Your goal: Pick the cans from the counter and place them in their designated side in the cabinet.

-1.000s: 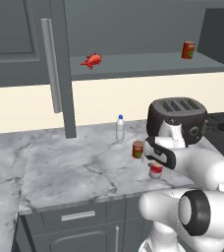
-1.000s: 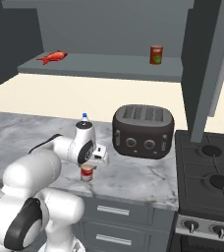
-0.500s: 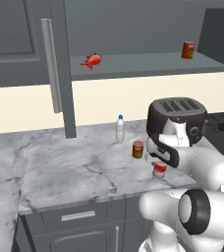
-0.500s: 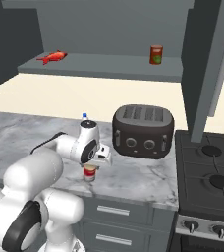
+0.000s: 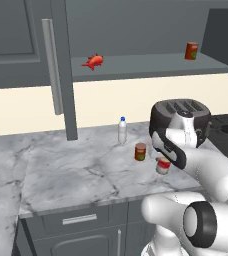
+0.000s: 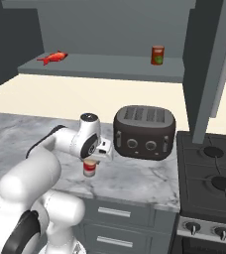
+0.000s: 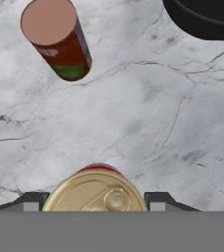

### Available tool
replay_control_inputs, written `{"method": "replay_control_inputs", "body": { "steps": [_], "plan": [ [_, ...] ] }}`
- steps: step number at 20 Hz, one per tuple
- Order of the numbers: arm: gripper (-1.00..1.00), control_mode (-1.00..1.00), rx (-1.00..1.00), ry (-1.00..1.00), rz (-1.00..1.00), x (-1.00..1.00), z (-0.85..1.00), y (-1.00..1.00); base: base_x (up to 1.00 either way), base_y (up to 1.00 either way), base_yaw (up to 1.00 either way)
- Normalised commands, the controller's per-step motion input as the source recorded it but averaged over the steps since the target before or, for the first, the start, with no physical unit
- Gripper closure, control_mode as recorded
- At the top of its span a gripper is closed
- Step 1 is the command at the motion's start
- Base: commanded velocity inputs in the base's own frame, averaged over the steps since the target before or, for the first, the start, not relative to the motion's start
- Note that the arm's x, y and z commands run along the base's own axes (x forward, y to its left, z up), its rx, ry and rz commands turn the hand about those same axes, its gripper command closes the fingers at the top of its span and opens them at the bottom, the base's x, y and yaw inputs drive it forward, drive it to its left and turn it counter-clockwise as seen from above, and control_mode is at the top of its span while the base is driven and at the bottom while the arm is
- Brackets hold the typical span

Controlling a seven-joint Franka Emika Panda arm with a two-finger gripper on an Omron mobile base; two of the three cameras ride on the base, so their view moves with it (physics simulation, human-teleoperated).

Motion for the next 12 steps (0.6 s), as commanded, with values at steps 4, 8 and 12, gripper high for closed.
{"method": "replay_control_inputs", "body": {
  "steps": [4,8,12],
  "plan": [
    [1.00,-1.00,0.01,-0.06,0.00,0.00,0.41,0.00,0.00,0.00,0.00],
    [1.00,-1.00,0.00,-0.06,0.00,0.00,0.36,-0.01,0.00,0.00,0.00],
    [1.00,-1.00,0.00,-0.07,0.01,0.00,0.35,-0.01,0.00,0.00,0.00]
  ]
}}
